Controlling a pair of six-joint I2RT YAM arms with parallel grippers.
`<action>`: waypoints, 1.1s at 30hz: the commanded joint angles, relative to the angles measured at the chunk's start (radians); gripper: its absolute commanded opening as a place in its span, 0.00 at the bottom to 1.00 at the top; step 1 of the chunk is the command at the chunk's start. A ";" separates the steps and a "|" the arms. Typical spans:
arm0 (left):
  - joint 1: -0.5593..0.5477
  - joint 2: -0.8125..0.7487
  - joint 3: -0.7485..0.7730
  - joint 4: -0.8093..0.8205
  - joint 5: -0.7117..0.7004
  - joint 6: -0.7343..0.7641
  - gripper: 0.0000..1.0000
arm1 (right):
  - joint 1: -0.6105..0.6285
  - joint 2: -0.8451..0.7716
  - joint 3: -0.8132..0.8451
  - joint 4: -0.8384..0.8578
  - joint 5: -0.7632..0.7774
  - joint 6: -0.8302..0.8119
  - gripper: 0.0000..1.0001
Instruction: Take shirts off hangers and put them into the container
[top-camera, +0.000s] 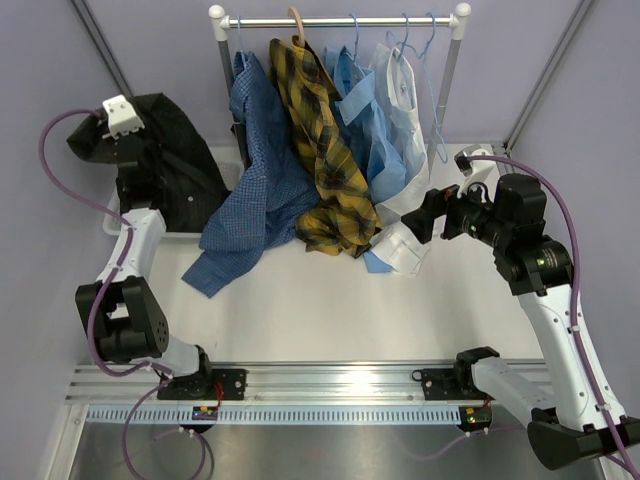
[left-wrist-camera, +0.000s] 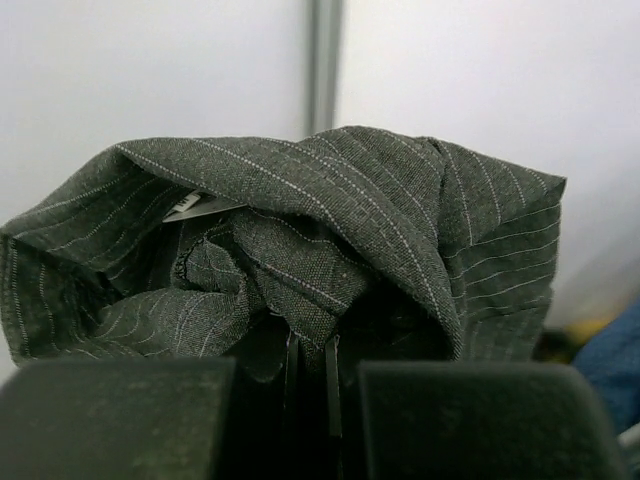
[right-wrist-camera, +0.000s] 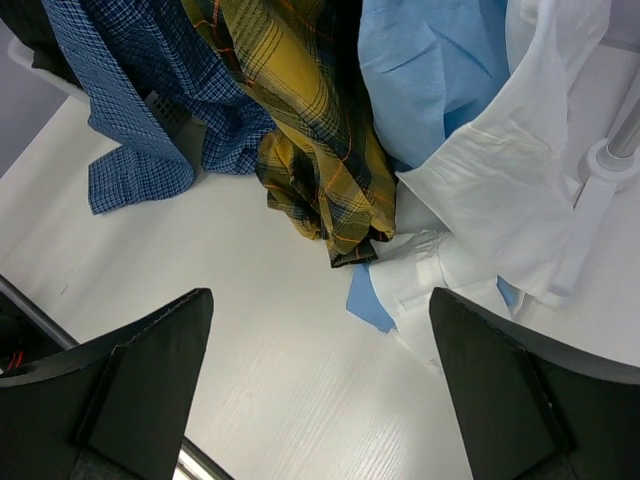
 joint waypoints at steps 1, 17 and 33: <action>0.014 -0.021 -0.052 0.105 -0.060 -0.044 0.00 | 0.001 -0.016 -0.001 0.047 -0.041 -0.007 1.00; 0.016 0.074 -0.037 -0.510 -0.007 -0.298 0.00 | -0.001 -0.057 -0.033 0.036 -0.009 -0.013 0.99; 0.074 0.445 0.299 -0.951 0.188 -0.468 0.00 | 0.001 -0.100 -0.045 -0.009 0.029 -0.013 1.00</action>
